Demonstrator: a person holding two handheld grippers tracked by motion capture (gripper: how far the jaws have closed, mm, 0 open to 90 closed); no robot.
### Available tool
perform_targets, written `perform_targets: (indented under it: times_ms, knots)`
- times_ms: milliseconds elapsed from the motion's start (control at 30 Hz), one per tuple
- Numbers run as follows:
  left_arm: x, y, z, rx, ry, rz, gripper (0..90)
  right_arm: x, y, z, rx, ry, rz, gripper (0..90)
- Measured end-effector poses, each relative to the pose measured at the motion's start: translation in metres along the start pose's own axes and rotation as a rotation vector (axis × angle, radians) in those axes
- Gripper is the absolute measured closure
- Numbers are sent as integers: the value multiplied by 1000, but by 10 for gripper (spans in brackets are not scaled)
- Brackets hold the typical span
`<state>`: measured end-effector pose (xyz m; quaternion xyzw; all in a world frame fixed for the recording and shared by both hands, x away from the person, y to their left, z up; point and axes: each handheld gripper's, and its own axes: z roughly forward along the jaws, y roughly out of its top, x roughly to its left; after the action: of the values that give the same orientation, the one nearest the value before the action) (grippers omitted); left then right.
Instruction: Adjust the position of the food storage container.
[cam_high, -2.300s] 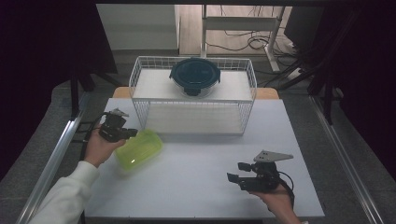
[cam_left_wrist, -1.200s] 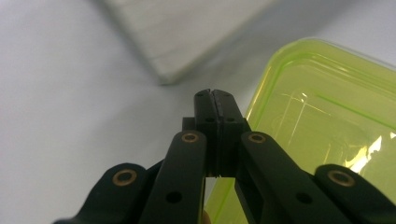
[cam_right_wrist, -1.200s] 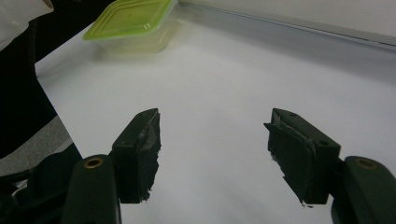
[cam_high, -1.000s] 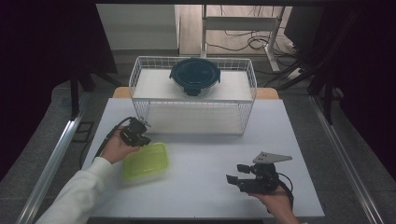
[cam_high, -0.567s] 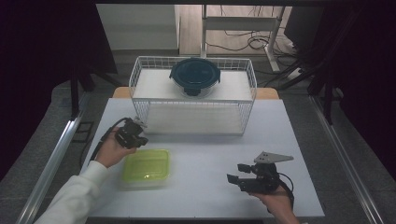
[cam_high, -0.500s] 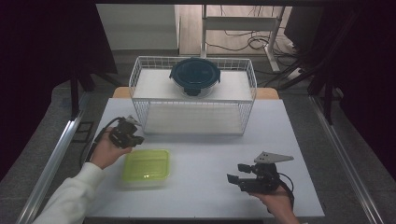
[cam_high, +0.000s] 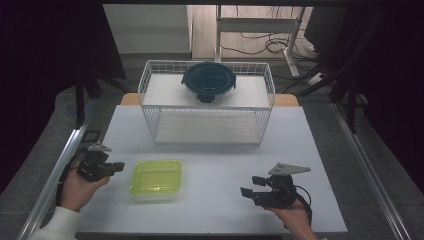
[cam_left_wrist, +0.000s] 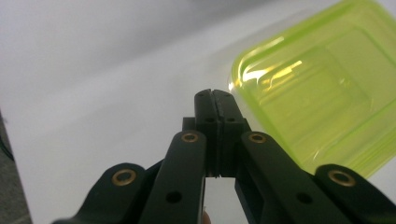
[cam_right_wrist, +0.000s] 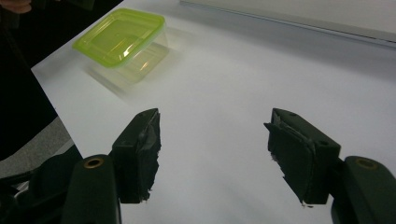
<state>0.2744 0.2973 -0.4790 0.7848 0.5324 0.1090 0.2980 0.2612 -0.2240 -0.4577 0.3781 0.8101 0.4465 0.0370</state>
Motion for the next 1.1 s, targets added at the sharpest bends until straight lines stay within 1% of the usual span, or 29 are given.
perform_targets:
  times_ms: [33, 100, 200, 367, 600, 667, 733, 767, 867, 1000, 1033, 1067, 1100]
  knots:
    - [0, -4, 3, 12, -6, -8, 900, 0, 0, 0, 1, 0, 1, 344]
    - [-1, -9, 9, 36, -5, -2, 900, 0, -1, 1, 3, -1, 1, 344]
    - [-4, -14, 17, 64, -23, -8, 900, -1, -2, 1, 4, -4, -1, 344]
    - [-6, -18, 27, 94, -55, -21, 900, -3, -2, -2, -3, 0, 1, 340]
    - [-10, -16, 34, 96, -88, -35, 900, -2, -3, 0, 7, 1, -5, 332]
    - [-13, -15, 36, 107, -85, -25, 900, -2, -3, -2, 6, 1, -7, 331]
    - [-15, -15, 38, 111, -94, -19, 900, -2, -2, -2, 2, 2, -1, 331]
    - [-16, -14, 38, 108, -98, -24, 900, -2, -2, -3, 4, 0, -1, 331]
    - [-19, -11, 40, 107, -105, -18, 900, -4, -3, -2, 3, 1, 1, 331]
    - [-27, -6, 45, 113, -119, -4, 900, -4, -3, -2, 2, 3, 3, 331]
    - [-30, -4, 46, 117, -120, 9, 900, -3, -3, -2, 2, 3, 3, 331]
    - [-33, -3, 47, 110, -122, 6, 900, -3, -3, -2, 2, 4, 2, 331]
    - [-36, -2, 48, 112, -126, 18, 900, -3, -3, -2, 2, 4, 2, 331]
